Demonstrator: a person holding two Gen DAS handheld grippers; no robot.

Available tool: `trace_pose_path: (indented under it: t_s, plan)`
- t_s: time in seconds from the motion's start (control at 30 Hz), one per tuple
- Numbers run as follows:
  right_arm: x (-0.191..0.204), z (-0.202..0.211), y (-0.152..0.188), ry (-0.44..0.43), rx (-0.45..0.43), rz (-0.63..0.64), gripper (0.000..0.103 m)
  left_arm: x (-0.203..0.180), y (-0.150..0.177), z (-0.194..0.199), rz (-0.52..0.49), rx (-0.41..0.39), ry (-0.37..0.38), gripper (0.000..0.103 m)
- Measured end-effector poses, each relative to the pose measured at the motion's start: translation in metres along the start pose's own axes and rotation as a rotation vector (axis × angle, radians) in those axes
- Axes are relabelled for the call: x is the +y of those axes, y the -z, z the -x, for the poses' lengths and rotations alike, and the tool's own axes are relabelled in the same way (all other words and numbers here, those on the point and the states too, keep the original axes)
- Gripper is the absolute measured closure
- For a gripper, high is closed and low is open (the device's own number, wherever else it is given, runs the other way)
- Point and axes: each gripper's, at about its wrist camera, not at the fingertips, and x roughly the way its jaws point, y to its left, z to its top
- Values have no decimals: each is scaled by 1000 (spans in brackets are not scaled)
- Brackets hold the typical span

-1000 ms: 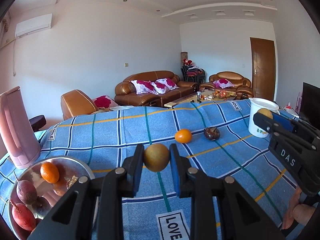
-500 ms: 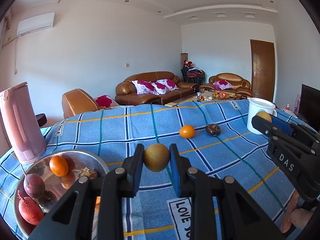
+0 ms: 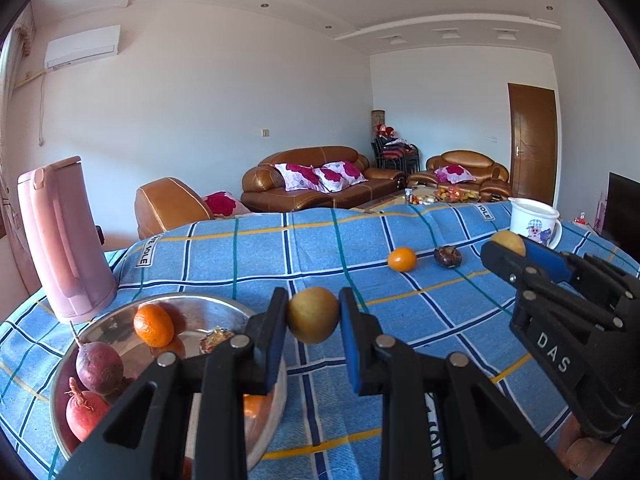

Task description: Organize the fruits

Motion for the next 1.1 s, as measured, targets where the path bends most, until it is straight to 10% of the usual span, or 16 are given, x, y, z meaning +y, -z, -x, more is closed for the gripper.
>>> trace_pose_path:
  t_s: [1.1]
  plan:
    - [151,-34,-7,-213,27,64,74,122,10,6,104,65,-157,76]
